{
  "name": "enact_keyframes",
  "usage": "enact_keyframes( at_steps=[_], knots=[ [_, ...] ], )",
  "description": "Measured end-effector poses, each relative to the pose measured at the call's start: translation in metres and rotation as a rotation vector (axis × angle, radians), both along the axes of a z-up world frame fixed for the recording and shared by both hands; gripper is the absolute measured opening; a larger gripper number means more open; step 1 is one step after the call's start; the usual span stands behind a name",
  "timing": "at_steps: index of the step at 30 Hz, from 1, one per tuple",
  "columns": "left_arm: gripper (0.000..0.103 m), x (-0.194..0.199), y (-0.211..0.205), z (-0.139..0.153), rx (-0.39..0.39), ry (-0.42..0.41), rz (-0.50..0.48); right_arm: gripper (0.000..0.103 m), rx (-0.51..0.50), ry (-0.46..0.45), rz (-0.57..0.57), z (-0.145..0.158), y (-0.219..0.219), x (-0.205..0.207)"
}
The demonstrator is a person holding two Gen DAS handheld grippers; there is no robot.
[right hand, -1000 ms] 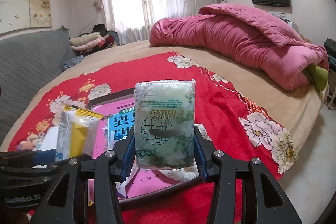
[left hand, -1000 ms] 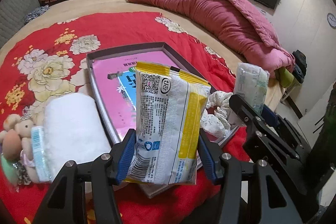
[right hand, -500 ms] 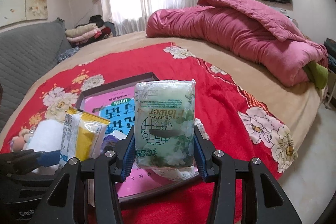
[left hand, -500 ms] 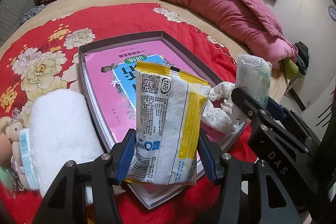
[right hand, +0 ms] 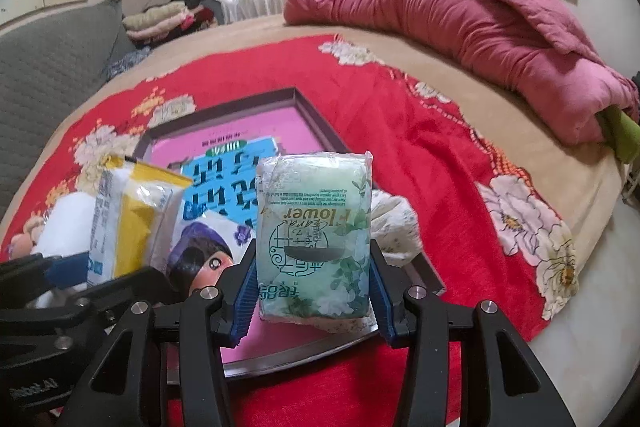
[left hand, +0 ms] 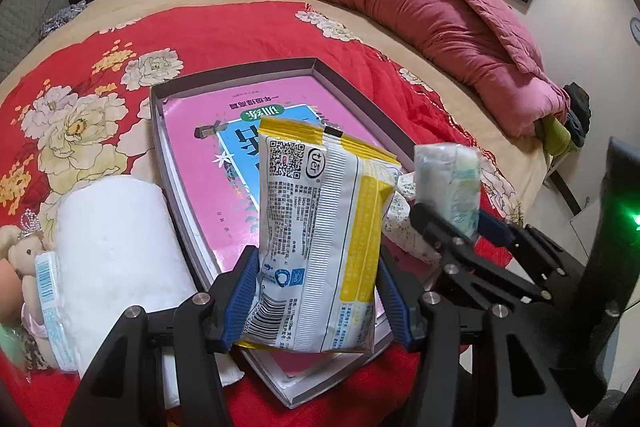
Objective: Organize soft objects
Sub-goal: 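Lower the yellow-striped bag with the left gripper while the right lowers the tissue pack onto the tray, then open the left gripper releasing the bag while the right releases the tissue pack on the tray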
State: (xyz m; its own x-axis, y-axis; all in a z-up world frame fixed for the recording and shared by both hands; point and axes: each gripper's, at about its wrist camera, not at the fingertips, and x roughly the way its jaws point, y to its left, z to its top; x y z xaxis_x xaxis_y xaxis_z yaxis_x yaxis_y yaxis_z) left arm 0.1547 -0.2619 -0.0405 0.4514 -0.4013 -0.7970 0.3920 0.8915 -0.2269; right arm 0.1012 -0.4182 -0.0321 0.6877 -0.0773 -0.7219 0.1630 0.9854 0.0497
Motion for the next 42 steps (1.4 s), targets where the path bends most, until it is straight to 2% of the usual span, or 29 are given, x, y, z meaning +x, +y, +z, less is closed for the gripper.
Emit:
enact_keyframes(
  at_steps=[4, 13, 17, 21, 25, 29, 42],
  knots=[
    [0.057, 0.003, 0.001, 0.001, -0.003, 0.022, -0.001, 0.051, 0.003, 0.020, 0.010, -0.004, 0.001, 0.003],
    [0.057, 0.004, -0.011, 0.000, 0.059, 0.053, -0.037, 0.052, 0.041, 0.009, -0.014, -0.003, -0.008, 0.001],
    [0.057, 0.004, -0.014, -0.002, 0.072, 0.067, -0.042, 0.057, 0.065, 0.014, -0.023, -0.004, -0.013, 0.001],
    [0.057, 0.004, -0.016, -0.004, 0.090, 0.074, -0.045, 0.058, 0.079, 0.025, -0.027, -0.007, -0.015, 0.003],
    [0.057, 0.005, -0.017, -0.006, 0.100, 0.085, -0.042, 0.059, 0.083, -0.009, -0.033, -0.002, -0.017, -0.002],
    [0.057, 0.005, -0.018, -0.007, 0.109, 0.086, -0.041, 0.064, 0.083, -0.048, -0.046, 0.004, -0.019, -0.009],
    [0.057, 0.012, -0.027, -0.011, 0.145, 0.067, -0.055, 0.066, 0.110, -0.092, -0.084, 0.009, -0.028, -0.017]
  ],
)
